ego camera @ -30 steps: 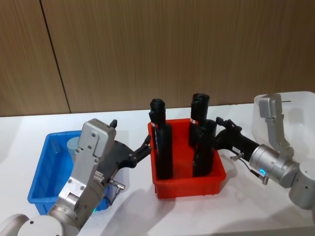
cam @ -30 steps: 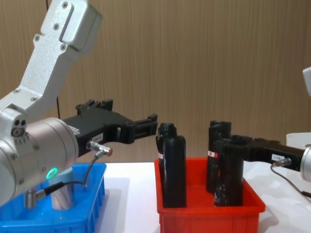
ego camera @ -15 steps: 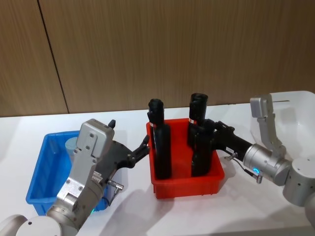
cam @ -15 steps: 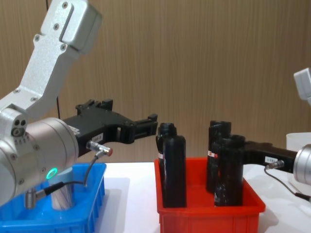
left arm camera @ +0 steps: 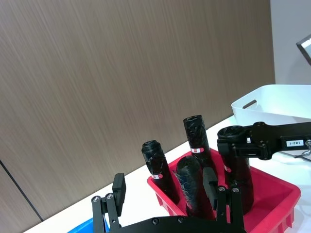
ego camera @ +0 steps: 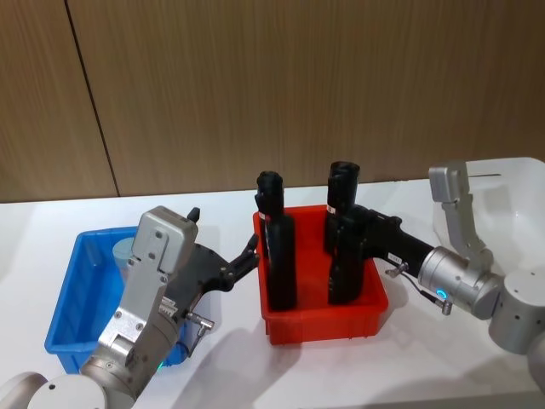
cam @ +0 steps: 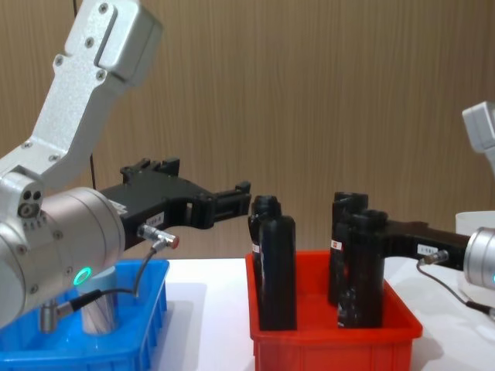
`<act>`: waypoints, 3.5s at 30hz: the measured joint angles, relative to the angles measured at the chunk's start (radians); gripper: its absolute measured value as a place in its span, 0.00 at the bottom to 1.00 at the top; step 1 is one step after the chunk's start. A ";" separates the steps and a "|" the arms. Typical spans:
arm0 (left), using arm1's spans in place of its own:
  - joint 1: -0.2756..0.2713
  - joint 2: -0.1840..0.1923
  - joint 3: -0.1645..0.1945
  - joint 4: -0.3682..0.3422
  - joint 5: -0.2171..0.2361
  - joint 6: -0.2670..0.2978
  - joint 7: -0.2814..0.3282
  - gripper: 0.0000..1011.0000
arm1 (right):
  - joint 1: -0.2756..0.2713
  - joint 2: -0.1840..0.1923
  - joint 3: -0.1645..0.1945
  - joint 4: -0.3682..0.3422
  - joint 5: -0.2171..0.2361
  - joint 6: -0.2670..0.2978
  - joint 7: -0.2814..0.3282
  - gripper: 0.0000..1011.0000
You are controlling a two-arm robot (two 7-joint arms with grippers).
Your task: Pick the cotton swabs from the blue box and place them into the white box.
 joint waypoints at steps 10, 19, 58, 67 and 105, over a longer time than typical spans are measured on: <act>0.000 0.000 0.000 0.000 0.000 0.000 0.000 0.99 | -0.076 0.034 0.013 -0.197 0.007 0.055 -0.026 0.42; 0.000 0.000 0.000 0.000 0.000 0.000 0.000 0.99 | -0.166 0.083 0.040 -0.450 0.027 0.134 -0.098 0.37; 0.000 0.000 0.000 0.000 0.000 0.000 0.000 0.99 | -0.360 0.297 0.228 -0.885 -0.001 0.304 -0.498 0.56; 0.000 0.000 0.000 0.000 0.000 0.000 0.000 0.99 | -0.374 0.317 0.252 -0.875 -0.012 0.300 -0.527 0.81; 0.000 0.000 0.000 0.000 0.000 0.000 0.000 0.99 | -0.401 0.327 0.271 -0.900 -0.016 0.256 -0.534 0.99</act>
